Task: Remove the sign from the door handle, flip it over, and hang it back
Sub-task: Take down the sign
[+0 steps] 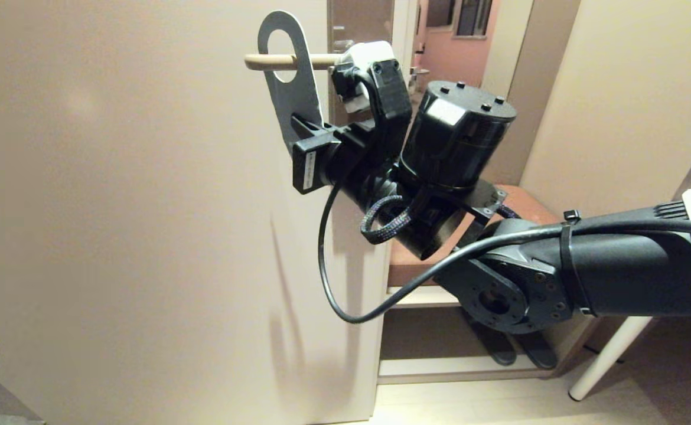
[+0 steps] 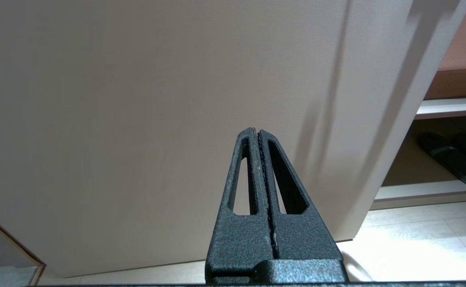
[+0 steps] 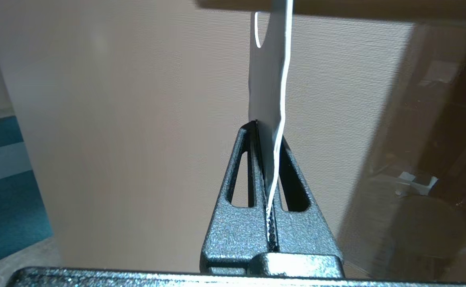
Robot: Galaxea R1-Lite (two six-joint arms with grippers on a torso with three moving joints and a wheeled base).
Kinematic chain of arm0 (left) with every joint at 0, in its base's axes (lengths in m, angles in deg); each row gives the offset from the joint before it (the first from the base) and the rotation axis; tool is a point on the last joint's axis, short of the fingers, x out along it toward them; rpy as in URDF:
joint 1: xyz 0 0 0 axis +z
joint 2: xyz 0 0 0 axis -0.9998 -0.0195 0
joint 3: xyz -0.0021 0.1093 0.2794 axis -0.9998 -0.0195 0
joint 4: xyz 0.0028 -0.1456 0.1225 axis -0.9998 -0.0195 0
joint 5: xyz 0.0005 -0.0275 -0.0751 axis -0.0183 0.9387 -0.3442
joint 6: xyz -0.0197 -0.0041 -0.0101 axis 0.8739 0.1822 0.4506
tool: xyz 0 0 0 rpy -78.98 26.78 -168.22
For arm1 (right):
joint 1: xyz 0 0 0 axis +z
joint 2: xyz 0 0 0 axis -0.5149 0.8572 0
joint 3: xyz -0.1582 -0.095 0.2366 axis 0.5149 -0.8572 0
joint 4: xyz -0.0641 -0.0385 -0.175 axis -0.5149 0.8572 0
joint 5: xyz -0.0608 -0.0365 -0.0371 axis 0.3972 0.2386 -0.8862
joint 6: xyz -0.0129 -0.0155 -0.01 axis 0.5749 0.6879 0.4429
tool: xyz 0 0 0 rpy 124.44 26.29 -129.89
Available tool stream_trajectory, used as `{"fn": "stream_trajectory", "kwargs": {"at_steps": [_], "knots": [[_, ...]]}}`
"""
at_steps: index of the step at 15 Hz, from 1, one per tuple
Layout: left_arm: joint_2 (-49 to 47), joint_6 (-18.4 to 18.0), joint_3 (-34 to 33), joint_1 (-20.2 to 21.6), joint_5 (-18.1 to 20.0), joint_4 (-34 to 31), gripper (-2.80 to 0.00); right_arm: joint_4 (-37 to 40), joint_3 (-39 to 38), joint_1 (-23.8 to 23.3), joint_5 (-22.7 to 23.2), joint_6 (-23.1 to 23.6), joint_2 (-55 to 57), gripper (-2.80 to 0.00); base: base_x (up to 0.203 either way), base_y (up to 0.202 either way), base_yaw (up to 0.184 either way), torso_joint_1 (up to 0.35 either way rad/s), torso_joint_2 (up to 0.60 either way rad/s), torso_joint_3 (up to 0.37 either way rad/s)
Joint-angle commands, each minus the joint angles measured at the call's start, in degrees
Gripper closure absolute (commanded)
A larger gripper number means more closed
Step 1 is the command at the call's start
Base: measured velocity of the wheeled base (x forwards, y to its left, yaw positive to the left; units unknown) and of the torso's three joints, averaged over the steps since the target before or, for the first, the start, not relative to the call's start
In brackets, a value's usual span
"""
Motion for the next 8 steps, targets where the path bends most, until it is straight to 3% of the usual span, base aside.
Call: {"fn": "stream_trajectory", "kwargs": {"at_steps": [1,8], "knots": [[-0.04,0.0,0.0,0.0,0.01,0.0,0.0,-0.82,0.27,0.57,-0.04,0.06,0.86,0.0,0.0,0.0,0.0,0.0,0.0,0.0],[-0.04,0.0,0.0,0.0,0.01,0.0,0.0,-2.17,2.38,1.55,-0.04,-0.03,2.57,0.0,0.0,0.0,0.0,0.0,0.0,0.0]]}}
